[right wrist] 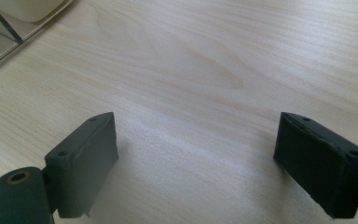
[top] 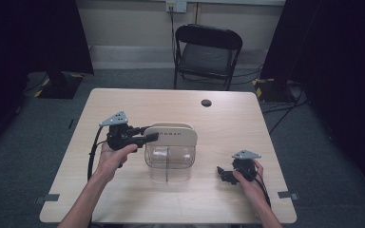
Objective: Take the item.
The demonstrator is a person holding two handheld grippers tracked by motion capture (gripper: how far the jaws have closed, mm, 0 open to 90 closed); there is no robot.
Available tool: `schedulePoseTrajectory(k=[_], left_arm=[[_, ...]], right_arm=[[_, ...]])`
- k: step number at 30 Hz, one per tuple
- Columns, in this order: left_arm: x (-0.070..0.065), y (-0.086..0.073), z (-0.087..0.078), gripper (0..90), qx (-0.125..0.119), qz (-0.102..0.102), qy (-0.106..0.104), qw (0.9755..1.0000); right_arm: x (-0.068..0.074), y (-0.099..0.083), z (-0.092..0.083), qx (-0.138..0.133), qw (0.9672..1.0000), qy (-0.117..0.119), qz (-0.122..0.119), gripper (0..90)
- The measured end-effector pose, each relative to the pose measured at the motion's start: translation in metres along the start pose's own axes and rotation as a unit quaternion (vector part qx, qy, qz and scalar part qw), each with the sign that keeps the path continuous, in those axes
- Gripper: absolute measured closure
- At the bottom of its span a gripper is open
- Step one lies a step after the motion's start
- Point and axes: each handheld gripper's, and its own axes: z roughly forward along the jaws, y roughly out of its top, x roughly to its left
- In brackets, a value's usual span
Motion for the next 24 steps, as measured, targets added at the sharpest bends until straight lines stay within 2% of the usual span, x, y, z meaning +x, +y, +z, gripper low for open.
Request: schedulePoseTrajectory(k=[24], left_arm=[[0.0007, -0.0001, 0.0001, 57.8, -0.002, -0.002, -0.001, 1.0]], right_arm=[[0.0, 0.0, 0.0, 0.0, 1.0, 0.0, 0.0, 12.6]])
